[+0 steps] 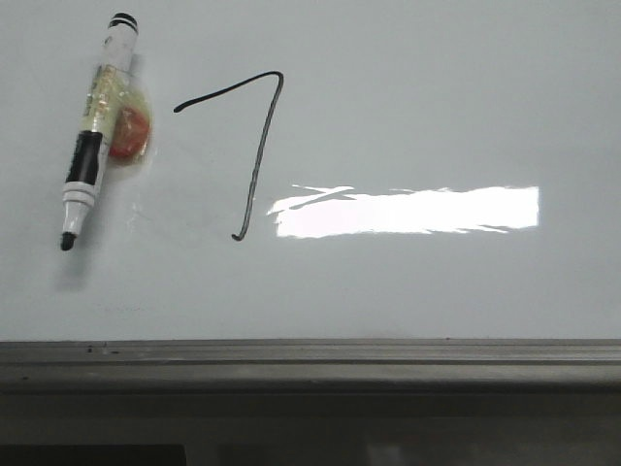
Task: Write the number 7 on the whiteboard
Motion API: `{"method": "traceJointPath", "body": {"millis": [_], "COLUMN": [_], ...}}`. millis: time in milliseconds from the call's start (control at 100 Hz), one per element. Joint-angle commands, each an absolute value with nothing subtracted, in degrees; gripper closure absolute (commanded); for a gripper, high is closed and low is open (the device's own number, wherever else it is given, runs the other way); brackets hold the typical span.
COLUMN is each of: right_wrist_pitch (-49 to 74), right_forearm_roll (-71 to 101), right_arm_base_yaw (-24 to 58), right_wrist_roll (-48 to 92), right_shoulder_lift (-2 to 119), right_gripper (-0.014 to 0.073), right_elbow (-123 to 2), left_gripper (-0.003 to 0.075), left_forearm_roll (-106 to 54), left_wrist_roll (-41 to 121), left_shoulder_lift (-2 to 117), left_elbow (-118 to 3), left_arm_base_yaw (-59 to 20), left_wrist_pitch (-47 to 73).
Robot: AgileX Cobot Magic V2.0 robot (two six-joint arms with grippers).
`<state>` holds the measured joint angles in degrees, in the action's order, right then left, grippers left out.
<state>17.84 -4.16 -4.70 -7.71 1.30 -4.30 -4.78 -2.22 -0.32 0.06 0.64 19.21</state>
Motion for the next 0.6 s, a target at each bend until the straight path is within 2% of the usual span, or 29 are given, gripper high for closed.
{"method": "traceJointPath", "body": {"millis": [0,170,210,350,590], "right_wrist_pitch": [14.89,7.14,11.61,15.25,17.43], "right_forearm_roll": [-5.0,-5.0,-5.36,-5.51,-6.77], "right_arm_base_yaw": [-5.05,-5.14,-5.14,-5.14,-5.14], "right_wrist_roll": [-7.46,-7.46,-7.46,-7.46,-6.45], "right_shoulder_lift": [-1.76,-1.48,-1.48,-1.48,-1.48], "right_gripper": [0.066,0.066,0.066,0.066,0.066], "right_elbow": [-4.15,2.81,2.13,2.43,2.43], "left_gripper": [0.0738,0.0738,0.0738,0.0738,0.0738], "left_forearm_roll": [-5.31,-5.31,-5.31,-5.31,-5.31], "left_wrist_roll": [-2.84,-2.84,-2.84,-2.84,-2.84], "left_shoulder_lift": [-2.06,-1.95,-1.95,-1.95,-1.95], "left_elbow": [1.42,1.42,1.42,1.42,1.42], "left_arm_base_yaw": [0.8,0.8,0.8,0.8,0.8], "left_wrist_pitch": [17.06,17.06,17.06,17.06,17.06]}}
